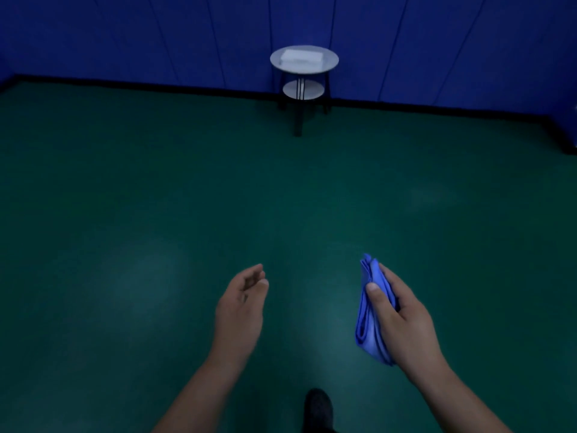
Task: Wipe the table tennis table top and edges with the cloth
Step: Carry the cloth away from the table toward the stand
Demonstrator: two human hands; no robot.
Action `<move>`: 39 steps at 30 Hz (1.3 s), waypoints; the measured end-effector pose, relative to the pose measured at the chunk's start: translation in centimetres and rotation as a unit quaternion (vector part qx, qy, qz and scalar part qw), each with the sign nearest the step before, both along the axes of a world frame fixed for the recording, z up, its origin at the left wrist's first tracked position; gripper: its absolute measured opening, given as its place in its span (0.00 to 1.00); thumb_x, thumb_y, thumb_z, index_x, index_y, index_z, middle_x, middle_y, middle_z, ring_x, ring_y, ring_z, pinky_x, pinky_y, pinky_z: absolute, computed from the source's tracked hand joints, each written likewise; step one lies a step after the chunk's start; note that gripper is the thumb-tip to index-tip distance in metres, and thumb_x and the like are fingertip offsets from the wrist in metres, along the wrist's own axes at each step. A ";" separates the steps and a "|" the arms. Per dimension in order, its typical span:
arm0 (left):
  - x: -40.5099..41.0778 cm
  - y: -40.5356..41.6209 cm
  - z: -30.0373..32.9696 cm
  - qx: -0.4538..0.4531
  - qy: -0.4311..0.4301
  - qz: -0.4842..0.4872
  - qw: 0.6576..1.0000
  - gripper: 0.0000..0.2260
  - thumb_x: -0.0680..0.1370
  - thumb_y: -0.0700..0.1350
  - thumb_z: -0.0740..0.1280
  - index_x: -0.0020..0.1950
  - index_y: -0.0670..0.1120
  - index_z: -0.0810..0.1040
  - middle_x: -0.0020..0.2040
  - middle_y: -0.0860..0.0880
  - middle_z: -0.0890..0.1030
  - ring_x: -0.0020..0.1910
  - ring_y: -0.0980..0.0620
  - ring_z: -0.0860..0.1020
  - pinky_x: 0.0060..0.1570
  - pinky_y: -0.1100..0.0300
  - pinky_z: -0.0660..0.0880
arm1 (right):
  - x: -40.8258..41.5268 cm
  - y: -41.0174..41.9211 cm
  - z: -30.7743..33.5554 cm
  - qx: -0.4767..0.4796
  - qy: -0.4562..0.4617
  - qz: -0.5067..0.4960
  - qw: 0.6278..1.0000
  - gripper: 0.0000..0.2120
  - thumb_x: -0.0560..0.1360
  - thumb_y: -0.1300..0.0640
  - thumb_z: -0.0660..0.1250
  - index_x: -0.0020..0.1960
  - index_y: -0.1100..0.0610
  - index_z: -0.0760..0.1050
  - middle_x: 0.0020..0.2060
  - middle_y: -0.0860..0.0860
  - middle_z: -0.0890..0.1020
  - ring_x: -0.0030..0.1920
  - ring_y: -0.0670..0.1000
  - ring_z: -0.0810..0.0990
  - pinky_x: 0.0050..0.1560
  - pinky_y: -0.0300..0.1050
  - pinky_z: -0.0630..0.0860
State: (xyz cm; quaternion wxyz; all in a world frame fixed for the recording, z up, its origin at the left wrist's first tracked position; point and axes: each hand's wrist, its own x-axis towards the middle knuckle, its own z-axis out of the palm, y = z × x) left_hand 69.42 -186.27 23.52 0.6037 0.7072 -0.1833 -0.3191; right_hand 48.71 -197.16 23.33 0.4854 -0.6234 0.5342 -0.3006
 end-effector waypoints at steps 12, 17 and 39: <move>28.1 -31.4 -1.7 -0.017 0.004 0.044 0.999 0.10 0.81 0.38 0.66 0.58 0.52 0.80 0.57 0.52 0.83 0.58 0.60 0.81 0.65 0.57 0.74 | 28.3 -33.5 -0.6 -0.017 -0.018 0.026 0.999 0.17 0.81 0.52 0.66 0.69 0.43 0.75 0.59 0.30 0.77 0.56 0.24 0.73 0.50 0.16 0.65; 40.0 -46.3 -1.5 -0.019 0.006 0.015 1.000 0.10 0.81 0.39 0.67 0.58 0.53 0.81 0.56 0.54 0.84 0.57 0.61 0.81 0.64 0.58 0.74 | 40.1 -46.5 0.3 -0.012 -0.011 0.003 1.000 0.16 0.81 0.52 0.66 0.68 0.42 0.75 0.59 0.30 0.77 0.56 0.23 0.72 0.51 0.16 0.64; 79.5 -109.7 0.5 -0.023 -0.022 0.017 0.999 0.11 0.82 0.38 0.65 0.57 0.53 0.80 0.56 0.53 0.84 0.58 0.59 0.81 0.61 0.61 0.73 | 79.4 -110.3 1.7 -0.014 -0.010 0.000 1.000 0.17 0.81 0.52 0.67 0.69 0.44 0.75 0.57 0.30 0.77 0.53 0.22 0.73 0.53 0.19 0.65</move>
